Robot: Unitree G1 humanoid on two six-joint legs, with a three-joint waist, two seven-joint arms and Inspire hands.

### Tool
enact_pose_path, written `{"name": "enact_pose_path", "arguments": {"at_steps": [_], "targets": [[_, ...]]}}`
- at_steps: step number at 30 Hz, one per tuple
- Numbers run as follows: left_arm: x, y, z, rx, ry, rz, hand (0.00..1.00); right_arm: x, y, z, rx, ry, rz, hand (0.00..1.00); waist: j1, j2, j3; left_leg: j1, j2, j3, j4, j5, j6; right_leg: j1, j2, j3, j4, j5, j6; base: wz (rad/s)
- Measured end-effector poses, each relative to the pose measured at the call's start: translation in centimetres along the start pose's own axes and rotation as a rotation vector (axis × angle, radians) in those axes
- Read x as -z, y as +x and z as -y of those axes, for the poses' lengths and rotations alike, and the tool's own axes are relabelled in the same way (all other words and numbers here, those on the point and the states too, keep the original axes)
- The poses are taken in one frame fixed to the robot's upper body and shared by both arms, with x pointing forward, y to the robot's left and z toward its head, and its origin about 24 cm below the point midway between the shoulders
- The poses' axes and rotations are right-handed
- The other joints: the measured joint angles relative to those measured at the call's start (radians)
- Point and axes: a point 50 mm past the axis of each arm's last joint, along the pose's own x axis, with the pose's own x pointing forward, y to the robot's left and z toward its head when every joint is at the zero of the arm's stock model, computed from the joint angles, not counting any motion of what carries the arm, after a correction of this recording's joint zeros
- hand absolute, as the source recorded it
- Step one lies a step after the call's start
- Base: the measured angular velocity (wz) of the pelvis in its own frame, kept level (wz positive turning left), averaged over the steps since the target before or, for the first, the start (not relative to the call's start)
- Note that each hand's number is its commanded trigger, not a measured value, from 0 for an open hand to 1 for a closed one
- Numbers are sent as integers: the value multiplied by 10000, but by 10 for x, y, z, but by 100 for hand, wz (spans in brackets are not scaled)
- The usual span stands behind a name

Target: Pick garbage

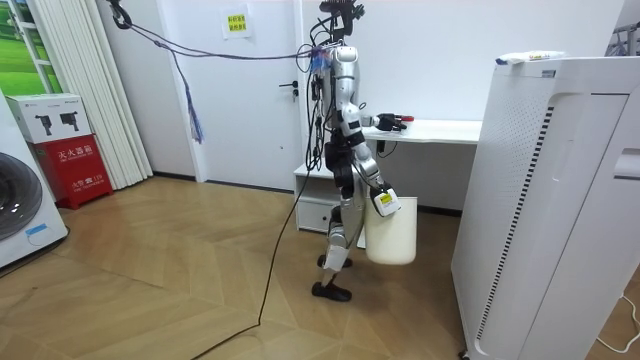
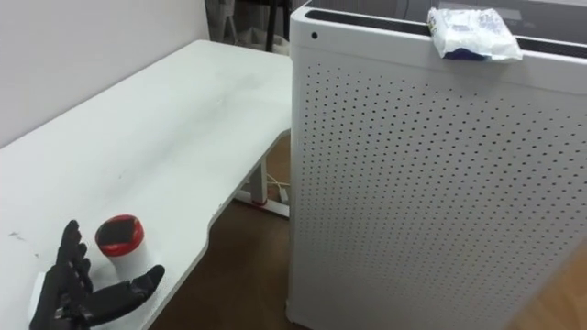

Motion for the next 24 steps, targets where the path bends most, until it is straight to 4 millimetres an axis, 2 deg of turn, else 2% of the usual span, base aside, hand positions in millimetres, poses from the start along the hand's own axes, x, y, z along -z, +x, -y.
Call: {"name": "enact_pose_path", "arguments": {"at_steps": [7,13,20,21,22,23,24], "targets": [[-1,4,-1,-410,-1,5,0,-2,1,-1,73,-4,58,100,-189,38,39,47,5,25,-82,-4,-6,2,7,-5,-6,0,-1,0],[-4,20,4,-840,75,-49,0,-3,1,-1,68,-6,83,100,-428,107,95,42,-2,81,-106,-9,-12,-18,14,15,-23,2,-2,-1],[-3,37,8,-1353,288,-270,2,-5,2,-1,62,-18,137,100,-648,303,77,68,0,112,-120,-7,-13,-3,16,27,-42,7,-10,0],[-3,38,8,-1412,308,-297,53,-5,2,-1,59,-16,138,100,-705,316,75,71,2,112,-119,-7,-13,3,14,24,-41,7,-10,0],[-3,40,7,-1509,327,-334,93,-5,2,-1,65,-10,131,100,-779,337,79,79,3,112,-116,-7,-13,8,14,28,-35,7,-11,0],[-3,42,6,-1577,338,-360,100,-4,1,-1,83,-5,116,100,-831,352,87,82,6,114,-108,-7,-13,6,14,32,-23,8,-12,0],[-3,42,6,-1595,359,-377,100,-4,1,-1,104,-1,108,100,-853,356,88,84,7,117,-106,-7,-13,6,15,34,-21,10,-15,0]]}}
